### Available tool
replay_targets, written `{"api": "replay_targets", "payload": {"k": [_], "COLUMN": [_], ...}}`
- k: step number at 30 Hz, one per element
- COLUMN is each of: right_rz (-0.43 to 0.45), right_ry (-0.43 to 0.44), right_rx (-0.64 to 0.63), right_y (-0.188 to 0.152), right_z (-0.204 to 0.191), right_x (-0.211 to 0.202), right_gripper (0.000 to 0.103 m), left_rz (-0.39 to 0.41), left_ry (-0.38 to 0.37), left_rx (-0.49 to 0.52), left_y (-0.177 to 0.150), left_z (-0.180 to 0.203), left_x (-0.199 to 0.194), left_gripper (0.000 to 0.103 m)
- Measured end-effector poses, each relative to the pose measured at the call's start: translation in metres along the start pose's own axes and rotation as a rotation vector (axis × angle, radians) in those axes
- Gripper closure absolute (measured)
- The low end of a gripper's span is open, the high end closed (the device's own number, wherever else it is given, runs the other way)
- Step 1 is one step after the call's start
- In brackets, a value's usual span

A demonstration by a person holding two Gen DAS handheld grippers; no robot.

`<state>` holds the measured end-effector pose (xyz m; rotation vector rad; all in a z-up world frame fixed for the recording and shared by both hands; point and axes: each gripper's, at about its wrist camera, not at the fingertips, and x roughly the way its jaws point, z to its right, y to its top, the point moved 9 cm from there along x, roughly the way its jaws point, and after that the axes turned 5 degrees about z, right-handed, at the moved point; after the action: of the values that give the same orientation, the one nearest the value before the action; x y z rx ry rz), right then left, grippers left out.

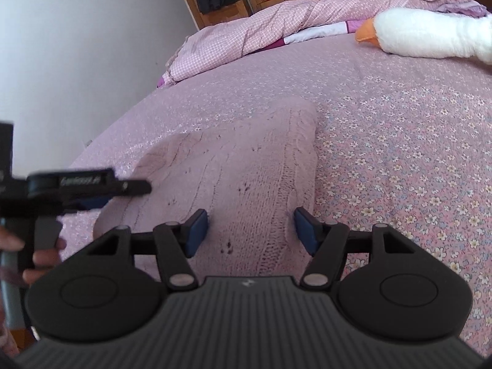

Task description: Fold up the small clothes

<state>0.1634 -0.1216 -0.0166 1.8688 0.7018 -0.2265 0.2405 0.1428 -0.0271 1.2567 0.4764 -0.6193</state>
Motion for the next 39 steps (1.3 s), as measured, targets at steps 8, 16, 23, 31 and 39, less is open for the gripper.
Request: {"api": "replay_targets", "payload": {"k": [8,16,23,31,39], "right_rz": [-0.022,-0.142,-0.139,-0.146,-0.136], "right_ry": [0.036,0.092,0.165,0.2,0.243], "right_rx": [0.16,0.241,0.201,0.258,0.246], "right_y": [0.009,-0.001,-0.001,0.021,0.052], "right_z": [0.023,0.033,0.022,0.01,-0.007], "right_x": [-0.001,0.038,0.064,0.067,0.009], "right_gripper": [0.028,0.024,0.017,0.054,0.056], "left_rz": [-0.07,-0.125,-0.114,-0.096,-0.098], "left_ry": [-0.075,-0.186,-0.273,-0.301,-0.361], "left_rx": [-0.103,-0.185,-0.177,-0.221,-0.234], "left_y": [-0.011,-0.025,-0.026,-0.015,-0.016], "left_z": [-0.01,-0.006,0.009,0.019,0.048], "left_x": [-0.005,0.018,0.03,0.02,-0.039], "left_gripper": [0.015,0.011,0.023,0.056,0.057]}}
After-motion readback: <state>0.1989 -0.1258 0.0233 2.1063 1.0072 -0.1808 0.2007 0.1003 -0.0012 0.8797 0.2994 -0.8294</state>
